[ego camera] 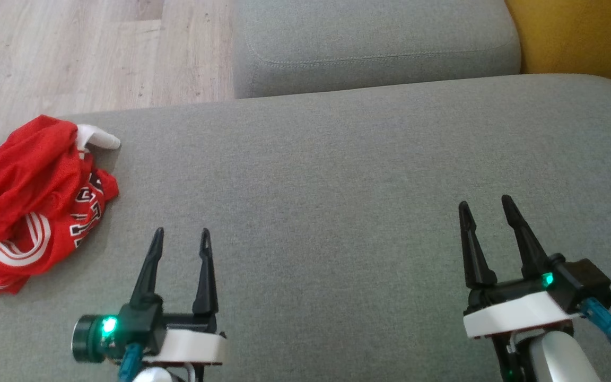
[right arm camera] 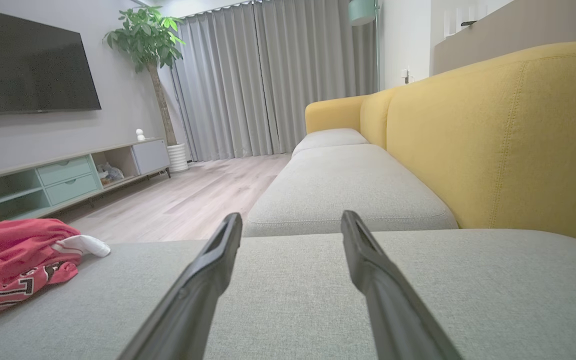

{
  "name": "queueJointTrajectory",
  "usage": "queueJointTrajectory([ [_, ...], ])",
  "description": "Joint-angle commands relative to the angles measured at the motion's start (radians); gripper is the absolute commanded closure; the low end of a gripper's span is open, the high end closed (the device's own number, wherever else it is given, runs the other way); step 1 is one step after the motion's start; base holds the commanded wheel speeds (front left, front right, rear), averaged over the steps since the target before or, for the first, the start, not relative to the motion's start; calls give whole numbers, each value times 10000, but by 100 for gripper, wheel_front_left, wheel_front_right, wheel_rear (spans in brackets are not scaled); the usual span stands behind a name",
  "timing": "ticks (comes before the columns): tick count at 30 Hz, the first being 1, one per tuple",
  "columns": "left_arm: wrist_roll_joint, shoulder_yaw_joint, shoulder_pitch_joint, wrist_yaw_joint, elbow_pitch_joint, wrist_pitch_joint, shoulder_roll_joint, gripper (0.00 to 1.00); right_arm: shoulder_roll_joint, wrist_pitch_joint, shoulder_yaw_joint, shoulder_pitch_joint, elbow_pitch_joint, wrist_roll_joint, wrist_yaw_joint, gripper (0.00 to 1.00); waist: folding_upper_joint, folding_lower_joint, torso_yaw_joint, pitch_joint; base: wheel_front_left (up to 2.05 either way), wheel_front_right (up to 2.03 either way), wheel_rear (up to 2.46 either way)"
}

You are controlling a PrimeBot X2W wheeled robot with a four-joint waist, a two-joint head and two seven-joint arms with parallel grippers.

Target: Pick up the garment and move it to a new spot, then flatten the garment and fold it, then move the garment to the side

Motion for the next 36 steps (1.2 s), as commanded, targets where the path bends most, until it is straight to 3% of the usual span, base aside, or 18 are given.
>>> queueJointTrajectory([
  [1,29,480,-146,24,-516,-148,-70,0,-94,-207,276,-349,-441,-32,-7,0,0,0,1,-1,0,0,0],
  [5,192,750,139,-134,-720,-267,-256,0,-98,-328,214,-216,-201,600,-7,0,0,0,8,-4,0,0,0],
  [16,770,1422,511,-846,-461,-416,-854,0,-102,-477,477,-287,1020,534,-7,0,0,0,-4,-44,0,0,0],
  [29,1094,1893,558,-1298,-288,-416,-1168,0,-102,-478,417,-357,974,856,-7,0,0,0,14,-80,0,0,0],
  [36,1242,2214,610,-1440,-188,-416,-1238,0,-102,-478,635,-259,885,992,-7,0,0,0,424,-197,0,0,0],
])
